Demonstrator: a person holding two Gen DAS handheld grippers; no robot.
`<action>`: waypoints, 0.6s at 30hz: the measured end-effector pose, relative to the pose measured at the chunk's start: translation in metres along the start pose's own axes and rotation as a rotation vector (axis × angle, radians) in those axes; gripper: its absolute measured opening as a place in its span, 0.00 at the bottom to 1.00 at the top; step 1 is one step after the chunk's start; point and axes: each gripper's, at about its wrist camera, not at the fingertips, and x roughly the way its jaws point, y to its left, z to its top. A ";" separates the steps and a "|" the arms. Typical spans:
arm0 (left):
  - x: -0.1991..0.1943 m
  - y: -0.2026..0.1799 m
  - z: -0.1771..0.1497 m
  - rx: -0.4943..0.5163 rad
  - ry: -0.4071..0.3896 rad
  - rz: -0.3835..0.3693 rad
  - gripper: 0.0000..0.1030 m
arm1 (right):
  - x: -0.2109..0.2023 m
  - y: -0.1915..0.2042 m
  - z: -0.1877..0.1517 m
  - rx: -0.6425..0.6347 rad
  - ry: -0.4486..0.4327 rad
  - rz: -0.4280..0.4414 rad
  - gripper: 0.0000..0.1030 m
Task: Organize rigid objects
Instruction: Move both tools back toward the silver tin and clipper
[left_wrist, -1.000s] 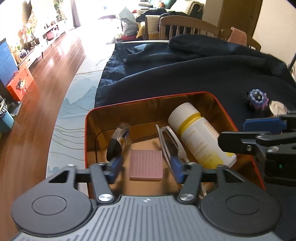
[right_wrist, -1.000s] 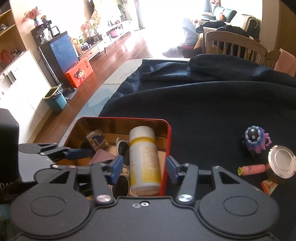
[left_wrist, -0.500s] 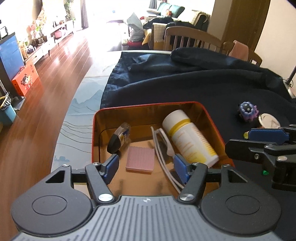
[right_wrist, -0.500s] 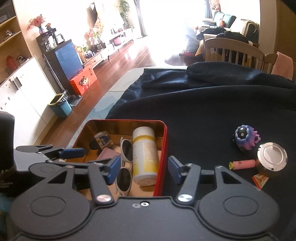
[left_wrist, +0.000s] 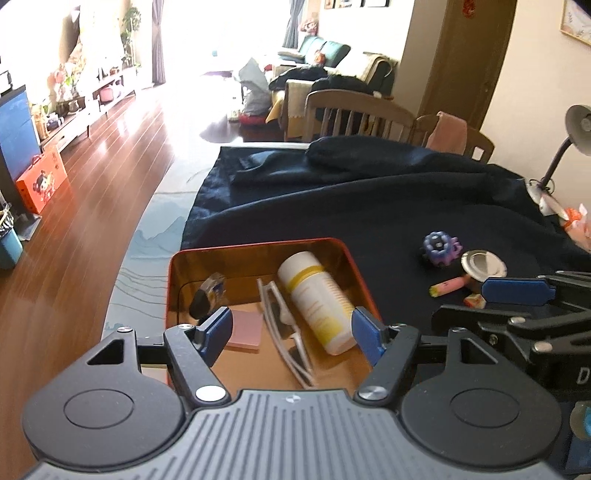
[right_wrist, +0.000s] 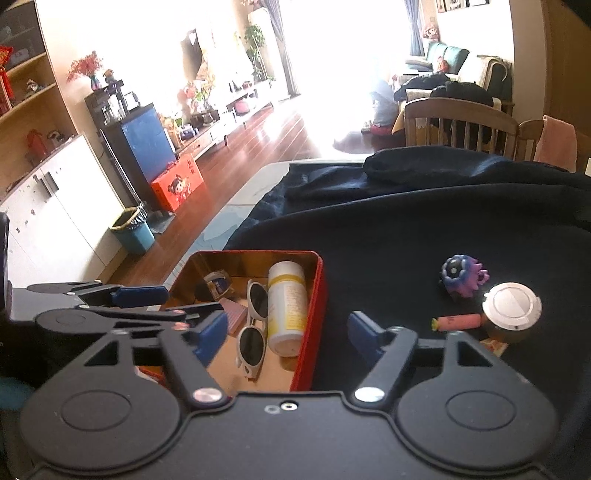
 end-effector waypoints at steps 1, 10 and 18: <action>-0.003 -0.003 0.000 0.004 -0.006 -0.003 0.70 | -0.004 -0.002 -0.001 -0.001 -0.005 -0.001 0.74; -0.019 -0.032 0.002 0.020 -0.064 0.000 0.75 | -0.040 -0.037 -0.011 0.022 -0.058 -0.002 0.86; -0.021 -0.065 0.003 0.032 -0.090 -0.023 0.79 | -0.063 -0.086 -0.024 0.047 -0.086 -0.025 1.00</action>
